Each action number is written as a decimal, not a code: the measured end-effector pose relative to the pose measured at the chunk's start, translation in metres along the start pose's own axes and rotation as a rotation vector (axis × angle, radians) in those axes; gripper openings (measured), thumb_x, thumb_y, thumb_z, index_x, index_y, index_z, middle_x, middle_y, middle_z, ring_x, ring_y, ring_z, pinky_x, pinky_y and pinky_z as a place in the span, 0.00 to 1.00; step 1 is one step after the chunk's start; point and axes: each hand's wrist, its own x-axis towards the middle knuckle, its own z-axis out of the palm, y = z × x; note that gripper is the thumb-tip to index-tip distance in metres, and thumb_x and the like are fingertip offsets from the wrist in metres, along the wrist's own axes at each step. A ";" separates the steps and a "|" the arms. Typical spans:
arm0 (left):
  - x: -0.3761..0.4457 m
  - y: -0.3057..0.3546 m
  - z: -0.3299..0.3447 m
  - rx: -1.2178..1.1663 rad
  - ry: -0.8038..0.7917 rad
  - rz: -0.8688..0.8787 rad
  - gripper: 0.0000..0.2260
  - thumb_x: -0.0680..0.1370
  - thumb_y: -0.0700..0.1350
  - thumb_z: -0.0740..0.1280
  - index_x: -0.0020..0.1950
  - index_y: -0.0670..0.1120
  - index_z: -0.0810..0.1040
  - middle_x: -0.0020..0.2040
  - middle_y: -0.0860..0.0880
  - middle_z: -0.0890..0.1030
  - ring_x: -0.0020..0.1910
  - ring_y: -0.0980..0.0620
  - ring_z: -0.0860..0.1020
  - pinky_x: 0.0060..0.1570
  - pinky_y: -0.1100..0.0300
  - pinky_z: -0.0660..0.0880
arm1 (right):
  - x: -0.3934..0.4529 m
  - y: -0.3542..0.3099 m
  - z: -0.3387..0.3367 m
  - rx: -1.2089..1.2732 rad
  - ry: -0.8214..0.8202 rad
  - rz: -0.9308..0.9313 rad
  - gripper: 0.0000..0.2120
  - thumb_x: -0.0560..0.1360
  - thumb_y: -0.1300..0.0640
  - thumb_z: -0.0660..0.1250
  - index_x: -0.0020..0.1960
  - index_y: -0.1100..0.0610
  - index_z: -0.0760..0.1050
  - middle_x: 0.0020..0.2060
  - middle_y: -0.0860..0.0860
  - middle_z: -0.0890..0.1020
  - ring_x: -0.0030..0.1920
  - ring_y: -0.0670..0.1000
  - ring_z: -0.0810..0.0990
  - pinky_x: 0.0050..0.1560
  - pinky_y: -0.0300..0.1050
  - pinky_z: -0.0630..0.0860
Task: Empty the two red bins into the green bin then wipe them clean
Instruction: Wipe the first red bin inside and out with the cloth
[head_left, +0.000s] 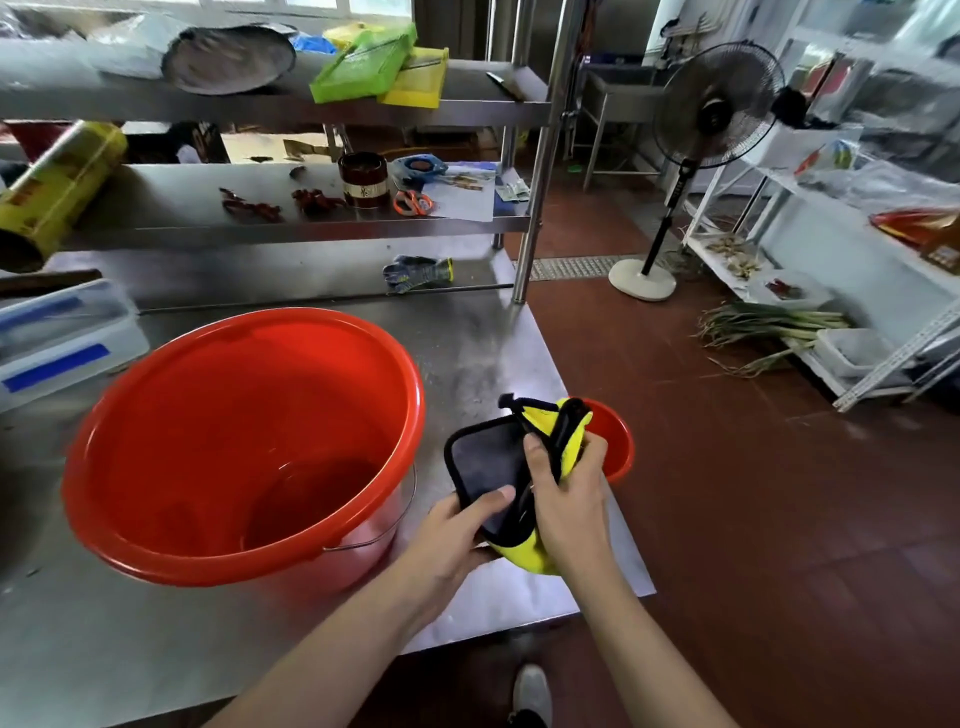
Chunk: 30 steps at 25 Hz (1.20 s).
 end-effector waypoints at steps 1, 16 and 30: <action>0.003 0.001 0.002 -0.021 -0.033 -0.005 0.17 0.77 0.46 0.73 0.65 0.43 0.80 0.58 0.42 0.85 0.60 0.41 0.82 0.64 0.38 0.75 | 0.001 0.001 0.001 -0.011 -0.024 -0.006 0.13 0.78 0.33 0.57 0.52 0.40 0.65 0.49 0.43 0.78 0.52 0.44 0.77 0.52 0.50 0.74; 0.065 0.030 0.039 -0.048 0.327 0.091 0.10 0.76 0.34 0.72 0.53 0.47 0.83 0.46 0.50 0.87 0.47 0.49 0.85 0.44 0.58 0.79 | 0.096 0.024 -0.034 0.130 -0.214 0.248 0.24 0.73 0.40 0.74 0.66 0.42 0.73 0.59 0.45 0.80 0.59 0.48 0.80 0.58 0.49 0.77; 0.155 0.042 0.080 -0.188 0.562 -0.060 0.04 0.81 0.42 0.67 0.53 0.44 0.81 0.42 0.44 0.85 0.37 0.47 0.82 0.37 0.58 0.77 | 0.228 0.065 -0.056 0.327 -0.335 0.291 0.08 0.79 0.56 0.70 0.58 0.49 0.80 0.50 0.45 0.85 0.50 0.46 0.85 0.41 0.34 0.79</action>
